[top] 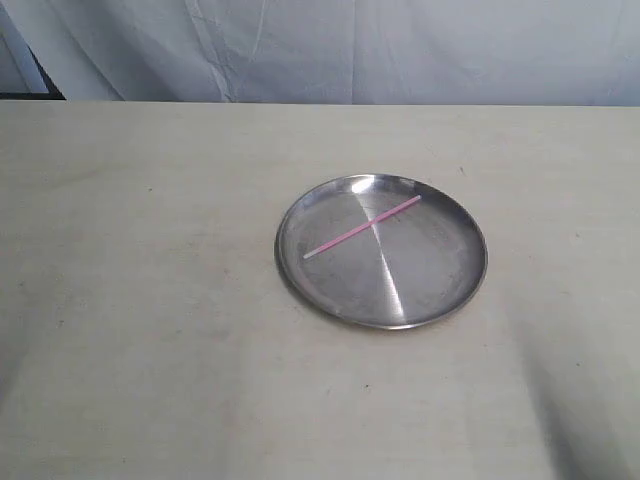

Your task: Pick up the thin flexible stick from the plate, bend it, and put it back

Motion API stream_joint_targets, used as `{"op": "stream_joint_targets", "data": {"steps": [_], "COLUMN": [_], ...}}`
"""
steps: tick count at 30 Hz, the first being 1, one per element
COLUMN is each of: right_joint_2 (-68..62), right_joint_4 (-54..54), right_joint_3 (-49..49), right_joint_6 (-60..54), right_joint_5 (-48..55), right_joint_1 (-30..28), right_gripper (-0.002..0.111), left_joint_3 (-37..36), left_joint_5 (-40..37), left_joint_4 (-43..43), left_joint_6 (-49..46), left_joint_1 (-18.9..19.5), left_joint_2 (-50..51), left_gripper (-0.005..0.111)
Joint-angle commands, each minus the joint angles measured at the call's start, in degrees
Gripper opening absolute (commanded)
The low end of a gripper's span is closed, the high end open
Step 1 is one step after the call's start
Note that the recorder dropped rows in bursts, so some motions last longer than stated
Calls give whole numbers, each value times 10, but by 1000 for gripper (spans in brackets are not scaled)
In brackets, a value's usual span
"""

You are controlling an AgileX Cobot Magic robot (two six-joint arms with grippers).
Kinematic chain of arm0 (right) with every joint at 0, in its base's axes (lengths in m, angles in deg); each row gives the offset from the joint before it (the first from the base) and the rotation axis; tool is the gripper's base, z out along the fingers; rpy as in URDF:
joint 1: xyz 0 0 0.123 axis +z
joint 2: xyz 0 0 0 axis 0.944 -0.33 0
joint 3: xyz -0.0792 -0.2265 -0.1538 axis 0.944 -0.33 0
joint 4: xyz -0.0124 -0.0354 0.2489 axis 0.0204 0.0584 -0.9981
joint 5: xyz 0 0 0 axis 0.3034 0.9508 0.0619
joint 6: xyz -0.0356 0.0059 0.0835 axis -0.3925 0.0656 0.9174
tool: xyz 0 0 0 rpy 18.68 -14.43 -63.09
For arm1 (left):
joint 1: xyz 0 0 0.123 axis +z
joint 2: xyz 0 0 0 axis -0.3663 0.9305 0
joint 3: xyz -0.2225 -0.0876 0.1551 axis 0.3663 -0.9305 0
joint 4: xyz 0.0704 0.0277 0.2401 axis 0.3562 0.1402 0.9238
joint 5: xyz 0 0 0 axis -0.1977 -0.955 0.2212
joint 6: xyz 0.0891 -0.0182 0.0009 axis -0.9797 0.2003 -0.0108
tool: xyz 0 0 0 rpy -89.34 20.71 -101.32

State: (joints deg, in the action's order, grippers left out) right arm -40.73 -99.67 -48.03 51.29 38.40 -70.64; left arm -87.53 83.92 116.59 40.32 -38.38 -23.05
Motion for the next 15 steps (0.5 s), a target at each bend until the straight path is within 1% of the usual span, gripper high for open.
{"op": "stream_joint_targets", "data": {"steps": [1, 2, 4, 9, 11, 13, 15], "right_joint_2": [3, 3, 3, 3, 3, 3, 3], "right_joint_4": [2, -3, -56, -257, -324, -364, -373], "right_joint_3": [-1, -1, -1, -1, -1, -1, -1], "right_joint_6": [0, 0, 0, 0, 0, 14, 53], "right_joint_5": [-18, -29, -79, -227, -270, -305, -313], "right_joint_1": [-4, -4, -4, -4, -4, -4, -4], "right_gripper": [-1, -1, -1, -1, -1, -1, -1], "left_joint_3": [-1, -1, -1, -1, -1, -1, -1], "left_joint_5": [5, 5, 5, 5, 5, 5, 5], "left_joint_4": [2, 2, 2, 2, 2, 2, 2], "left_joint_6": [0, 0, 0, 0, 0, 0, 0], "left_joint_1": [-3, -3, -3, -3, -3, -3, -3], "left_joint_2": [-1, -1, -1, -1, -1, -1, -1], "left_gripper": [0, 0, 0, 0, 0, 0, 0]}}
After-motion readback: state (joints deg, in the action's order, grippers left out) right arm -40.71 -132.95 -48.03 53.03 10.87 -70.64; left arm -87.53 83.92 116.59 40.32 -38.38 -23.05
